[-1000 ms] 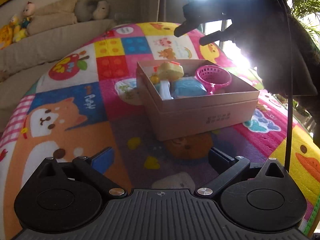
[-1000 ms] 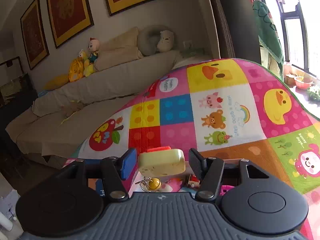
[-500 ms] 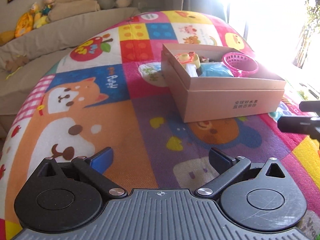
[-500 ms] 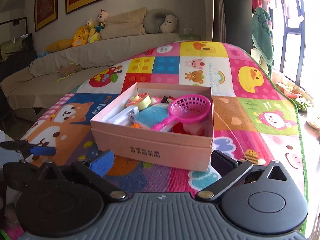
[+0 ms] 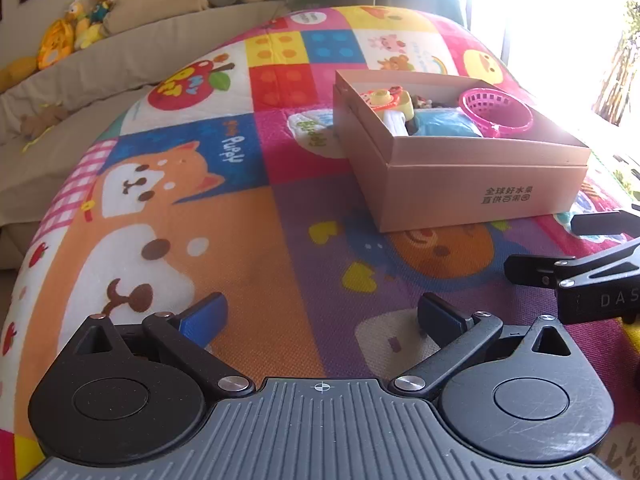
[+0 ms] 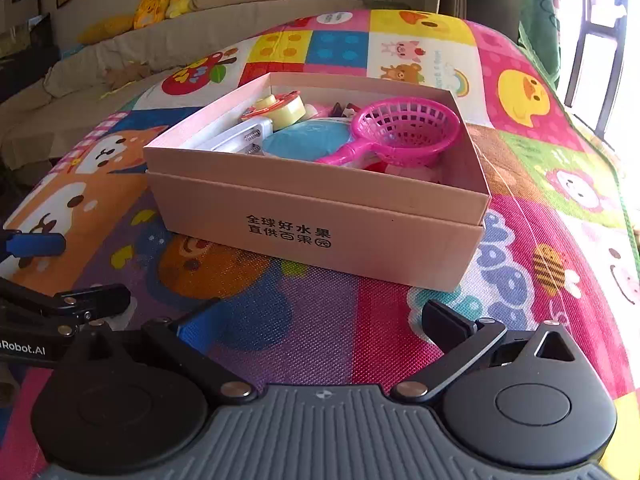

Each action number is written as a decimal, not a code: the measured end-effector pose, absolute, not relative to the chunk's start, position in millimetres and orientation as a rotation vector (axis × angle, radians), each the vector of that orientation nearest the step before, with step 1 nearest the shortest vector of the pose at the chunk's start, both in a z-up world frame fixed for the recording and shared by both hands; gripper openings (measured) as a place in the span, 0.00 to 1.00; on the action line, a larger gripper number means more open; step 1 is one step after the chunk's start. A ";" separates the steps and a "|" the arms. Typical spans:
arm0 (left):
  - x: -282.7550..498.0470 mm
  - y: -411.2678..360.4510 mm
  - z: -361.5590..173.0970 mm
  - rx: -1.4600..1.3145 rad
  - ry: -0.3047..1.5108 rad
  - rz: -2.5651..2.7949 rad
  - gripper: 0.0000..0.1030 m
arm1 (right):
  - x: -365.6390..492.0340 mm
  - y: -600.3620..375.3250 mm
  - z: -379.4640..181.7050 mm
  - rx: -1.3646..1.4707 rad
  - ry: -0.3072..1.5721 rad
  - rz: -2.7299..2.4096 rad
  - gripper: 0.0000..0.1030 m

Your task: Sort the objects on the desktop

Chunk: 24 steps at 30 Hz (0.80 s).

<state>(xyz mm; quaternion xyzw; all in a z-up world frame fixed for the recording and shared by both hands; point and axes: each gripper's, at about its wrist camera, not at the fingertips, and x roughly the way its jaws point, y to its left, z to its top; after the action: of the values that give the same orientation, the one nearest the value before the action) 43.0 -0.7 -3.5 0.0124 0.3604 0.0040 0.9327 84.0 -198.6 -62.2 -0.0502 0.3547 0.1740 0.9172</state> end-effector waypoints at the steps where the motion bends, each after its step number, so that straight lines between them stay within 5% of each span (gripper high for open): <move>1: 42.8 -0.7 -3.5 0.026 0.737 0.008 1.00 | 79.9 -197.9 -64.5 -0.122 0.705 0.361 1.00; 24: 43.4 1.2 -3.7 0.019 0.736 0.003 1.00 | 76.5 -198.9 -65.4 -0.118 0.687 0.354 1.00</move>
<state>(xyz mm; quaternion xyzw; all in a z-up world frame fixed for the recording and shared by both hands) 43.4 1.2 -3.7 0.0093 0.3596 0.0015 0.9331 76.5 -198.9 -65.4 -0.0574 0.3350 0.1727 0.9245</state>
